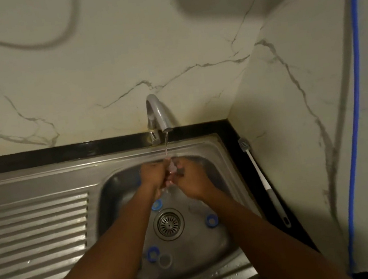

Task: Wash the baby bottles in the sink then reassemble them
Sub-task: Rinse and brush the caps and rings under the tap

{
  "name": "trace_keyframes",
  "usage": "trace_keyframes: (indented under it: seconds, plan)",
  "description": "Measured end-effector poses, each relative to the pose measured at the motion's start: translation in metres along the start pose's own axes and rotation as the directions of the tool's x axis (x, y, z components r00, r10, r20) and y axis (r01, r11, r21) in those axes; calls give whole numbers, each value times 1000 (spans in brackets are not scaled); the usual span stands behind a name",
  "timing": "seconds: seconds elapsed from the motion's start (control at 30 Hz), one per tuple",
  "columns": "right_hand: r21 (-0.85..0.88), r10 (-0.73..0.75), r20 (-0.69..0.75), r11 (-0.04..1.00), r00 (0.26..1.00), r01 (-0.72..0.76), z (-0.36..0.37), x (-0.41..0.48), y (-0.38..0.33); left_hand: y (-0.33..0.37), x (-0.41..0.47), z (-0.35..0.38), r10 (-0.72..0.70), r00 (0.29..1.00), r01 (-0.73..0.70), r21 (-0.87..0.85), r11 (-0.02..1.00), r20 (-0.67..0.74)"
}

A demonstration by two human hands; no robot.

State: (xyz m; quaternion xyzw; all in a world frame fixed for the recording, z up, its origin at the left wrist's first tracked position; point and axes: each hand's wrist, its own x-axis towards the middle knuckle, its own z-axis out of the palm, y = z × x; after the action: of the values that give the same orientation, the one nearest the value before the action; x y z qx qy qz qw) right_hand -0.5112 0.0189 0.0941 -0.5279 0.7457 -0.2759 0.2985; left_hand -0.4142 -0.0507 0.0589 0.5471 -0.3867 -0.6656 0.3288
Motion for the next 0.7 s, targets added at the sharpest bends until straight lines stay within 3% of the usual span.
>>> trace_keyframes:
  seconds: [0.17,0.27,0.33,0.43,0.53,0.63,0.7]
  plan:
    - [-228,16,20,974,1000,-11,17,39,-17,14,-7,-16,-58,989,57,12,998,136]
    - [-203,21,-71,979,997,-35,18,49,-16,23,-10,-30,-90,965,89,17,996,248]
    - [-143,22,-165,989,986,-46,18,53,-20,26,-11,-35,-47,969,48,3,999,243]
    - [-198,-21,-48,980,999,11,21,54,-26,22,-21,-40,14,979,-33,88,996,202]
    - [-206,96,-50,973,994,-105,28,60,-20,13,-32,-44,26,979,-70,216,974,201]
    - [-284,131,102,954,986,-97,31,54,-13,12,-46,-39,56,982,-111,308,945,182]
    - [-209,150,176,972,973,-112,20,41,-19,15,-63,-35,109,978,-166,347,923,177]
